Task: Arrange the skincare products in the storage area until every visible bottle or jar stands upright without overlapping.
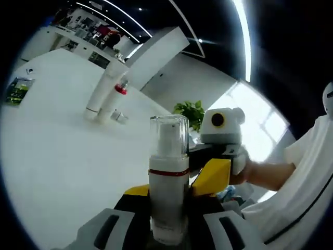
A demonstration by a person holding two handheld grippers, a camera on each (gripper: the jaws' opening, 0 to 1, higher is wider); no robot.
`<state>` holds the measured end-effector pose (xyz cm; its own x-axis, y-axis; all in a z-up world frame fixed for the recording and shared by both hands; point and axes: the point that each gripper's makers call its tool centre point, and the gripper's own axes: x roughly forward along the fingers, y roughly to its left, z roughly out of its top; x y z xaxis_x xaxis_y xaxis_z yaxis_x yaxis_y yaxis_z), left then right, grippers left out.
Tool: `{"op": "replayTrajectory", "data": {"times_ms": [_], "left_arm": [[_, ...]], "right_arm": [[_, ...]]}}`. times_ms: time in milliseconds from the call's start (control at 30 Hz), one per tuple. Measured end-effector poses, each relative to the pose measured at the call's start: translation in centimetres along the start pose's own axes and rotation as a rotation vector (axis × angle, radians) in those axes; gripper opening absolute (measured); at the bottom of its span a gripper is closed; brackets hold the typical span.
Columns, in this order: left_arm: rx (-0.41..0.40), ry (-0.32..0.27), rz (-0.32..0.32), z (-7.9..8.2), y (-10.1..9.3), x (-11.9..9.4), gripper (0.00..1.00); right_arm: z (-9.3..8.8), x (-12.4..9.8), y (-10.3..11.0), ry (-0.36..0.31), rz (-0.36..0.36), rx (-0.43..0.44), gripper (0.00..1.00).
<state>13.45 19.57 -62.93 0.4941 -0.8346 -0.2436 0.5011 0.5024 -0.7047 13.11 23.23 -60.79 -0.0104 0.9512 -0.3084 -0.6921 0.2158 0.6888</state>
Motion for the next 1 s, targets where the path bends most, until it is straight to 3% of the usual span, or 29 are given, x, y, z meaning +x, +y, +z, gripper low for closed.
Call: {"op": "replayTrajectory", "data": {"times_ms": [133, 300, 400, 467, 533, 567, 733, 933, 1000], "left_arm": [[0.003, -0.015, 0.023, 0.3, 0.5, -0.2, 0.26], [0.06, -0.036, 0.108, 0.7, 1.8, -0.6, 0.26], [0.06, -0.033, 0.112, 0.7, 1.8, -0.6, 0.26], [0.108, -0.011, 0.21, 0.5, 3.0, -0.8, 0.26], [0.143, 0.005, 0.258, 0.5, 3.6, -1.0, 0.26], [0.149, 0.011, 0.265, 0.4, 3.6, -1.0, 0.26], [0.181, 0.048, 0.311, -0.2, 4.0, -1.1, 0.25], [0.212, 0.072, 0.35, -0.5, 4.5, -1.2, 0.25], [0.225, 0.078, 0.36, -0.5, 4.7, -1.2, 0.25]], "right_arm": [[0.4, 0.0, -0.2, -0.019, -0.014, 0.014, 0.31], [1.0, -0.2, -0.7, -0.052, -0.032, 0.052, 0.31], [1.0, -0.2, -0.7, -0.056, -0.034, 0.055, 0.31], [1.6, 0.1, -1.1, -0.077, -0.078, 0.086, 0.31], [1.3, 0.6, -1.3, -0.06, -0.116, 0.103, 0.3], [0.7, 1.1, -1.2, -0.025, -0.118, 0.105, 0.3], [0.9, 2.6, -0.6, -0.029, -0.125, 0.088, 0.33], [0.3, 3.7, -2.1, 0.001, -0.228, 0.12, 0.31], [0.5, 3.7, -2.7, -0.025, -0.265, 0.127, 0.26]]}}
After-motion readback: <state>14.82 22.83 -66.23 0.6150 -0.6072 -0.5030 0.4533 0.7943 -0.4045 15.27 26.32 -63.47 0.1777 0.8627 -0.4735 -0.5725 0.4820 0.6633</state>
